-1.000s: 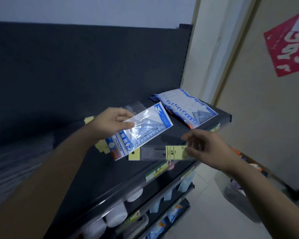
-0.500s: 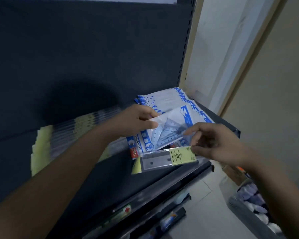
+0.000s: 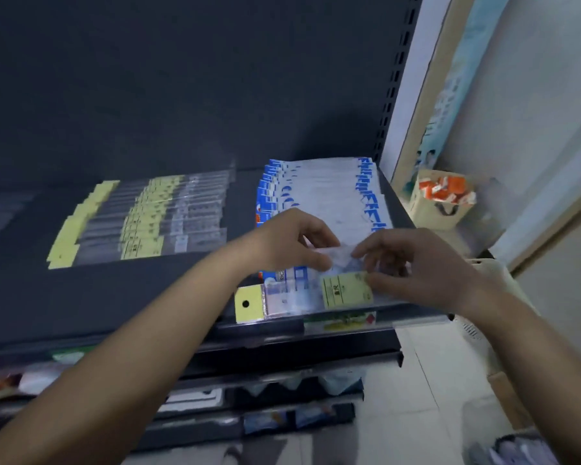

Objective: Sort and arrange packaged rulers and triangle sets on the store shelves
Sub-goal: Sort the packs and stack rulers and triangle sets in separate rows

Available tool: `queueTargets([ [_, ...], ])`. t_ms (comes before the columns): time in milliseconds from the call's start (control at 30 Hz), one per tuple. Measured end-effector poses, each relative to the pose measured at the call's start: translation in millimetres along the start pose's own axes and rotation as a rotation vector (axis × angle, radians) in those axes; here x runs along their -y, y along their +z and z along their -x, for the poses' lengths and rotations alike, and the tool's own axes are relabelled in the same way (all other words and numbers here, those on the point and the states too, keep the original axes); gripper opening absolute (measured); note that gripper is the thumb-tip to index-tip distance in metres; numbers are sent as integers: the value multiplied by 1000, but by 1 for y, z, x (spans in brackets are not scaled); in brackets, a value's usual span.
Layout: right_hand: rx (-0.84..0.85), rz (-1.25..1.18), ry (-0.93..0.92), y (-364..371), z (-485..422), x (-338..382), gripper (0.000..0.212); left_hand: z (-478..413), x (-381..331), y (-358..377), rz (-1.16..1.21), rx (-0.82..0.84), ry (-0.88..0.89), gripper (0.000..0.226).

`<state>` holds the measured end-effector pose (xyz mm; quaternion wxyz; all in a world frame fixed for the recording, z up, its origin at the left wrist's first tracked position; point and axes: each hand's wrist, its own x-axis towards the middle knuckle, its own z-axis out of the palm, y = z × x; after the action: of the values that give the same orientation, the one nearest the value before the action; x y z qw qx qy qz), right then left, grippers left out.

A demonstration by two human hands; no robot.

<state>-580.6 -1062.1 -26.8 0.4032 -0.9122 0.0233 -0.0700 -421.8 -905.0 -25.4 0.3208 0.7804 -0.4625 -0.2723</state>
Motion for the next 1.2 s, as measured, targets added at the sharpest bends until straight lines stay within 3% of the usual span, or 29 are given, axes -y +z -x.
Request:
queueTargets([
  [167,18,-23,-52,3,-7,-8,23,10,7,11,-51,-231,-59,28],
  [267,18,-44,-59,9,-15,-3,23,25,4,6,23,-416,-12,18],
  [400,20,-57,-78,24,-32,14,24,65,7,-23,216,-289,-33,20],
  [500,-1,-73,-98,44,-47,34,26,102,26,-48,121,-149,-90,24],
  [600,-13,-67,-128,77,-64,58,26,138,57,-71,108,-118,-131,13],
  [800,-67,24,-65,144,-95,101,12,201,131,-127,121,-263,-99,7],
  [967,-237,177,-34,174,-121,121,5,201,170,-157,72,-449,-74,11],
  [1100,-247,296,55,183,-136,115,6,185,187,-158,-82,-450,-139,14],
  [1200,-251,316,94,189,-141,108,8,181,197,-153,-67,-468,-193,15],
])
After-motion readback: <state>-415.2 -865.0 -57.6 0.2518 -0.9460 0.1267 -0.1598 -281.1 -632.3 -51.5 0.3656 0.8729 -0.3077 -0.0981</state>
